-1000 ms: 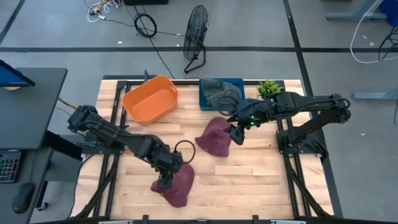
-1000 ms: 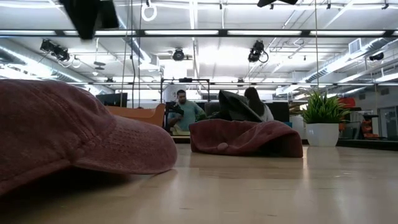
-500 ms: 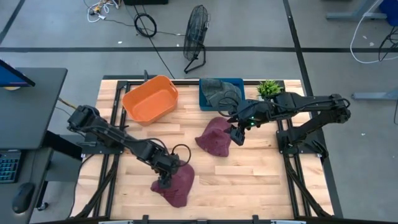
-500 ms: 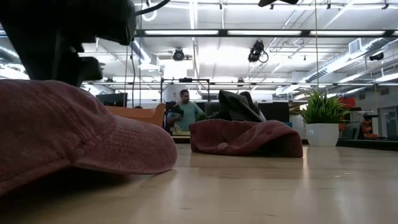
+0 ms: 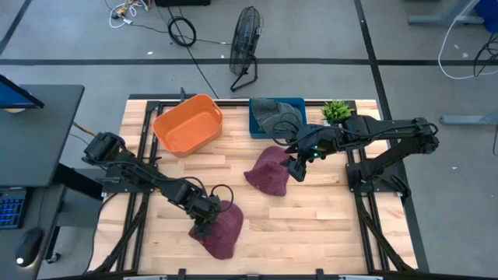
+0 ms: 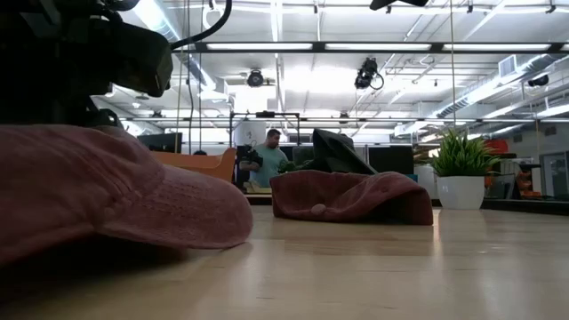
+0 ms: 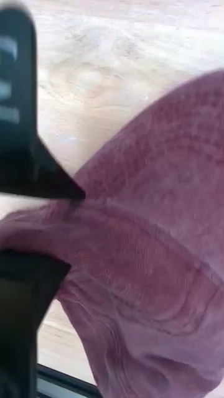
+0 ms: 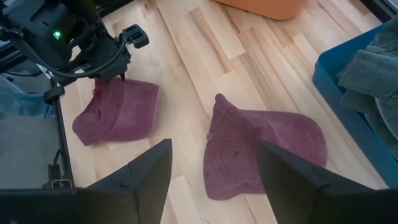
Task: Pick & Place hat
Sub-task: Put the bottom red cap into the orange bin
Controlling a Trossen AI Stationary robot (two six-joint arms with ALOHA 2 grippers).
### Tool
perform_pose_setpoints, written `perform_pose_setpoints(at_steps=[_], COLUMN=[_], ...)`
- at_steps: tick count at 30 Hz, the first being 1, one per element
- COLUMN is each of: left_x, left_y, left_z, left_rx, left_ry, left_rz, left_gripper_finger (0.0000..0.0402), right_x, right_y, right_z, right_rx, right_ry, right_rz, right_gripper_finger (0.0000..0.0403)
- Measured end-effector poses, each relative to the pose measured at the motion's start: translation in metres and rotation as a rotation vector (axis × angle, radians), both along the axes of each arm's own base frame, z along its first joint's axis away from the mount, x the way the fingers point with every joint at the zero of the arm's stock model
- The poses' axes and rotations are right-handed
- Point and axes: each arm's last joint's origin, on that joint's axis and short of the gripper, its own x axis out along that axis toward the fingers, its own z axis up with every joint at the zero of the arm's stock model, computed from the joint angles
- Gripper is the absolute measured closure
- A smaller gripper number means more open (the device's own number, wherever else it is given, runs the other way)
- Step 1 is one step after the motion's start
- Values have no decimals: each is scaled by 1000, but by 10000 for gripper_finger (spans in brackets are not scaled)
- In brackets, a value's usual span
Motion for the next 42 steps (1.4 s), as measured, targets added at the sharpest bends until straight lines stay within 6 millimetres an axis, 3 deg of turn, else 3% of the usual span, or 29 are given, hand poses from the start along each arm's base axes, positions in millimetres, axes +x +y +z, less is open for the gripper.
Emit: perform_pose_setpoints(at_steps=[4, 10, 16, 25, 29, 35, 42], left_x=[2, 16, 18, 1, -6, -18, -27], left_y=[-1, -6, 11, 75, 109, 171, 238], left_z=[4, 40, 104, 207, 236, 246, 239], left_rx=[-8, -22, 134, 284, 293, 408, 528], left_ry=[-10, -54, 33, 85, -16, -24, 82], left_rz=[12, -5, -2, 49, 108, 242, 301], left_gripper_finger=[385, 394, 395, 396, 396, 397, 397], right_x=[0, 0, 0, 0, 0, 0, 1], right_y=[0, 0, 0, 0, 0, 0, 0], right_z=[0, 0, 0, 0, 0, 0, 1], right_rx=[0, 0, 0, -1, 0, 2, 4], right_ry=[0, 0, 0, 2, 2, -5, -15], right_rz=[0, 0, 0, 0, 0, -1, -3], right_gripper_finger=[168, 168, 168, 168, 168, 168, 168])
